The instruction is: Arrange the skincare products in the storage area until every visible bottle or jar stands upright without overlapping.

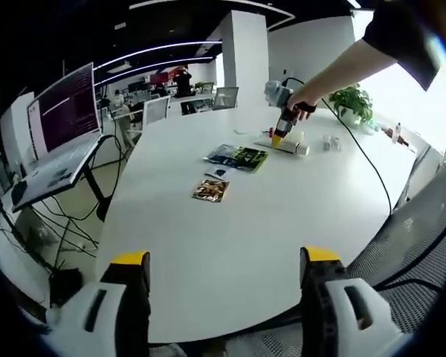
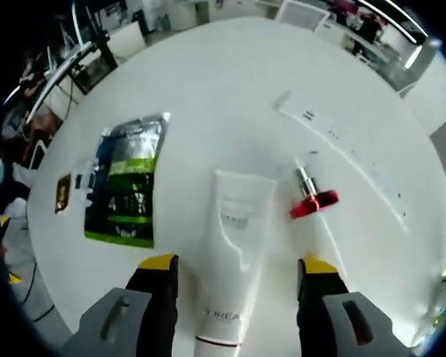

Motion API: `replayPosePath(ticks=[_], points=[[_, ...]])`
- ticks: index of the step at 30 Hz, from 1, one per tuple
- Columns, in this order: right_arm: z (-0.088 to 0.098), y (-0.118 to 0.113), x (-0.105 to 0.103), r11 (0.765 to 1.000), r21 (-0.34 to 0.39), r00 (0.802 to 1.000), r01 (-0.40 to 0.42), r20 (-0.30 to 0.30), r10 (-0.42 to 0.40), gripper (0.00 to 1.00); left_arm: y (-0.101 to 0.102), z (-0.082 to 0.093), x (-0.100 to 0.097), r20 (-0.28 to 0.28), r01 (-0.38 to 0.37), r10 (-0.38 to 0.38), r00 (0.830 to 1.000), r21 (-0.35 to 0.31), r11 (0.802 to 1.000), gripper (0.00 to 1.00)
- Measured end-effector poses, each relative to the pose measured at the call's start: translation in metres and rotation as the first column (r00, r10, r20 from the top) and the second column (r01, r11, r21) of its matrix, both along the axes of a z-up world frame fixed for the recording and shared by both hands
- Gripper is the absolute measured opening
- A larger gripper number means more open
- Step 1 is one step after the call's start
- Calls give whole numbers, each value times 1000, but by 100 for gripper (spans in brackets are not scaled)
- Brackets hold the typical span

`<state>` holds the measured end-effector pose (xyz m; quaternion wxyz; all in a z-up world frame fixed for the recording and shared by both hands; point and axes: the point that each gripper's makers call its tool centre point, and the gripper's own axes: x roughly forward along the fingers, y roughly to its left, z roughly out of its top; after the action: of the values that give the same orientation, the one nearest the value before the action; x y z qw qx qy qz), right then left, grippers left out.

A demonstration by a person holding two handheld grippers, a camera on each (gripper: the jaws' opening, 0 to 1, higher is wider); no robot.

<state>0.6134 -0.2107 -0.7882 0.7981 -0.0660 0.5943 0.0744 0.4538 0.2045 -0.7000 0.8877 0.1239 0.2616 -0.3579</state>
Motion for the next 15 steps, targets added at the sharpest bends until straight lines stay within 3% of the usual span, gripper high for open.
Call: replayPosePath(ticks=[15], points=[[-2,4,5,1000,-6,1000,0,-11,0,58,0,2,1,5,-6,6,1000,-12,1000,81]])
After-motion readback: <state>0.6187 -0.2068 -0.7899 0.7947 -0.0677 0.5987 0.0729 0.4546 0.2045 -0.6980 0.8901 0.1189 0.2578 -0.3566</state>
